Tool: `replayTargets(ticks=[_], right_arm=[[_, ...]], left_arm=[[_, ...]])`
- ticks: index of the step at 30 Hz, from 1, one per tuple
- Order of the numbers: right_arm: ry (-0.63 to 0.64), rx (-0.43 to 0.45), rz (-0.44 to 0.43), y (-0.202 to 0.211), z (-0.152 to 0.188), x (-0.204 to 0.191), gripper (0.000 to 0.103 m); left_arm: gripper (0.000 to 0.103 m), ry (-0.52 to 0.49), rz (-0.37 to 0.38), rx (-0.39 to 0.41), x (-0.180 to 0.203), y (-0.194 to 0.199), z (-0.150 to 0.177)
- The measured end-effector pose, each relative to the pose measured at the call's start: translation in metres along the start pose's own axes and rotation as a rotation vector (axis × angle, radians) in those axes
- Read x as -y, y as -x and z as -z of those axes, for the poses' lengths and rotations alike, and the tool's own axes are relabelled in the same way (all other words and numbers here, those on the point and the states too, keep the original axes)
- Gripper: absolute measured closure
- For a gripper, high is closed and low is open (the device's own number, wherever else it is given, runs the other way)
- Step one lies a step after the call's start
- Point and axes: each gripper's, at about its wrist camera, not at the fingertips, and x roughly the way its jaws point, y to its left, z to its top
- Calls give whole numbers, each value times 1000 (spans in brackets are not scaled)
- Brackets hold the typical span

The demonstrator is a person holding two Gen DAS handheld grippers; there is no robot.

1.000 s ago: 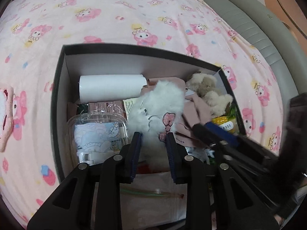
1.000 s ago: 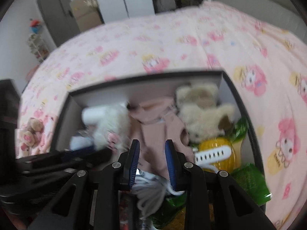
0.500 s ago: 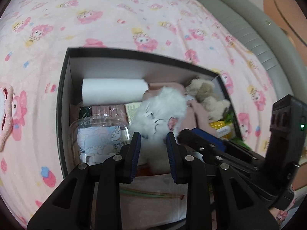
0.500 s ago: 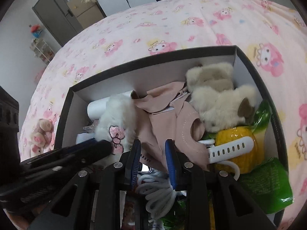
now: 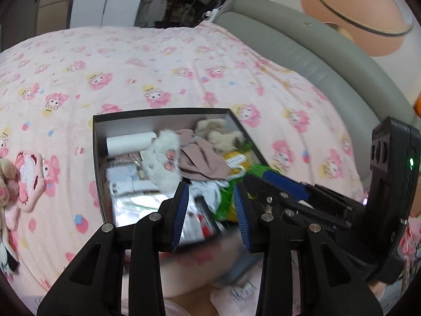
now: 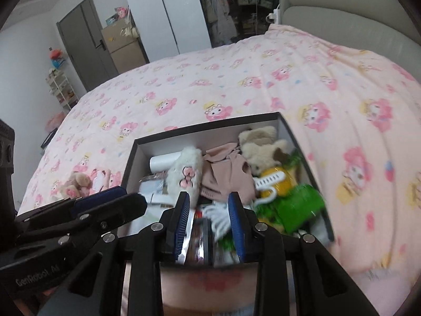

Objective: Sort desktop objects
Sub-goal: 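Open the left gripper to release the white plush in the box, then move both grippers from the box back toward the plush toys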

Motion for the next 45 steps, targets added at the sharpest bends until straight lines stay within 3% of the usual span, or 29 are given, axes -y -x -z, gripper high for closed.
replayTargets(ticks=[4, 15, 32, 35, 45], right_arm=[[6, 8, 16, 19, 8, -11, 74], [6, -10, -68, 34, 41, -47, 70], [115, -28, -107, 41, 53, -109, 66], [130, -27, -113, 40, 54, -121, 60], [264, -98, -230, 7, 57, -200, 60]], left_arm=[[66, 24, 6, 16, 2, 22, 16], [64, 56, -90, 23, -11, 63, 47], [63, 110, -182, 97, -44, 122, 70], [59, 131, -212, 114, -56, 134, 75], [59, 281, -313, 158, -128, 171, 103]])
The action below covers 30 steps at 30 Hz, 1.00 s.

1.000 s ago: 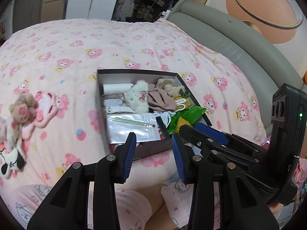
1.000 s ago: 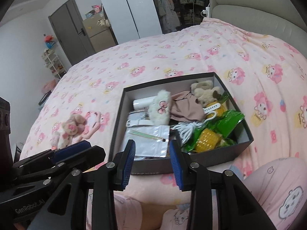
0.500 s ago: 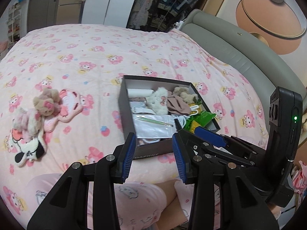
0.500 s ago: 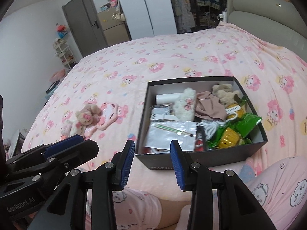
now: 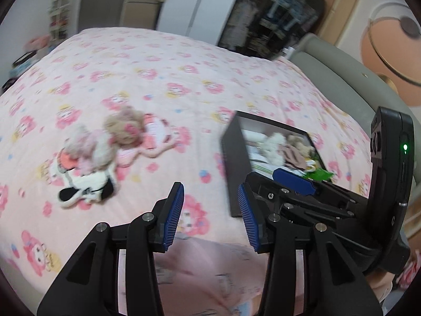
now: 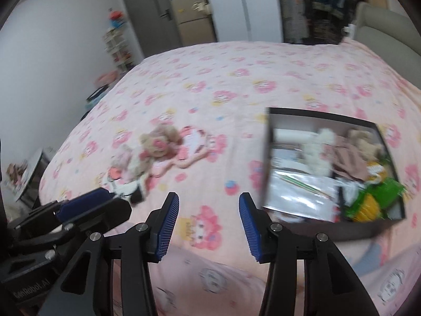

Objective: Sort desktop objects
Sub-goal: 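Move both grippers from the box back toward the plush toys, then grasp the pink-and-white plush bunny with the gold pin using the left gripper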

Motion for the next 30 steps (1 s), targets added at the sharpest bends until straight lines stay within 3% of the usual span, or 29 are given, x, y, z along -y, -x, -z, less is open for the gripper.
replayTargets(ticks=[7, 16, 22, 27, 30], right_arm=[[135, -126, -84, -61, -14, -56, 60], [199, -286, -134, -133, -26, -86, 60], [205, -311, -166, -163, -45, -102, 60], [155, -334, -176, -202, -57, -105, 60], [131, -345, -152, -222, -63, -101, 60]], left_arm=[[59, 123, -69, -10, -65, -7, 3], [59, 300, -154, -68, -149, -40, 9], [59, 365, -131, -26, -186, -56, -10], [58, 420, -54, -29, -206, -88, -29], [51, 477, -3, -20, -218, -104, -38]])
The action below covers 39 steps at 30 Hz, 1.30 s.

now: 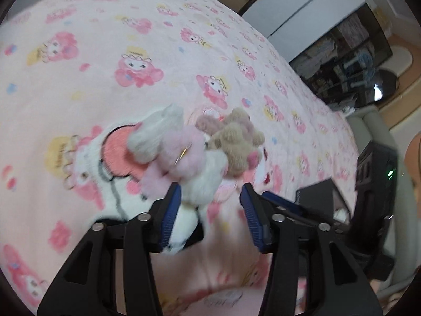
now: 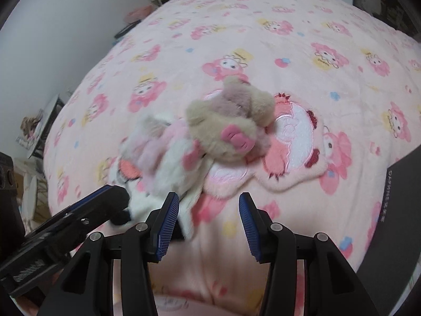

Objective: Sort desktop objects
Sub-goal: 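Grasp the pink-and-white plush bunny with the gold pin using the left gripper, then carry the pink plush bunny into the black box with the left gripper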

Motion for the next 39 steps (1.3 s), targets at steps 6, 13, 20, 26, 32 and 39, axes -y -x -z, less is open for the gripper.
replayTargets(ticks=[6, 13, 20, 26, 32, 39], right_arm=[[-19, -29, 53, -34, -33, 8, 60], [-50, -97, -23, -71, -38, 16, 61], [-53, -82, -125, -50, -25, 15, 76], [-59, -69, -164, -16, 5, 14, 77], [-106, -34, -182, 22, 38, 31, 77], [-164, 37, -137, 74, 60, 64, 77]], left_arm=[[43, 86, -49, -58, -19, -40, -28], [63, 48, -97, -87, -26, -55, -30], [65, -16, -79, -83, -8, -31, -16], [65, -92, -55, -85, 17, -3, 7], [65, -174, -2, -109, 55, 12, 26], [66, -288, 68, -123, 118, 14, 49]])
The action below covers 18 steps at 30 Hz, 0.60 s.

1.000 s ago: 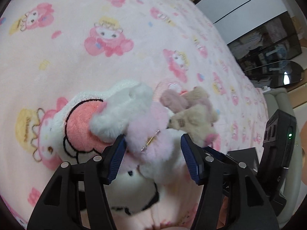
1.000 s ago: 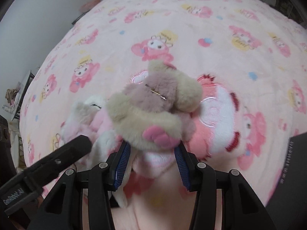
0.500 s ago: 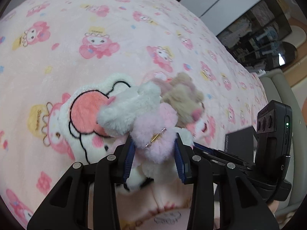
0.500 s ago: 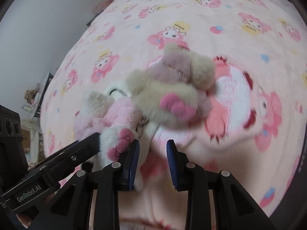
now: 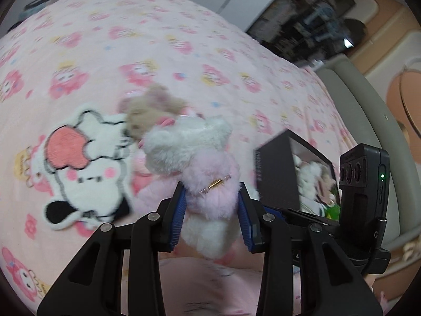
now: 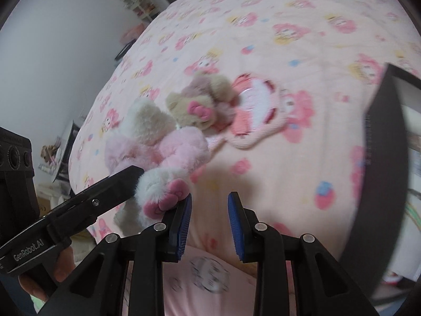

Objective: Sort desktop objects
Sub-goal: 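Carry the pink plush bunny into the black box with the left gripper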

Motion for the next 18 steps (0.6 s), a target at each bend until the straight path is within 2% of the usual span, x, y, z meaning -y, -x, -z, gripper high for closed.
replayTargets(ticks=[7, 11, 18], right_arm=[[-67, 63, 52, 52, 20, 44, 77], [-89, 90, 94, 74, 31, 63, 77], [-113, 135, 115, 111, 47, 91, 77]], left_arm=[[67, -100, 60, -34, 69, -19, 12], [67, -135, 73, -53, 99, -28, 22], [67, -195, 108, -68, 146, -37, 29]])
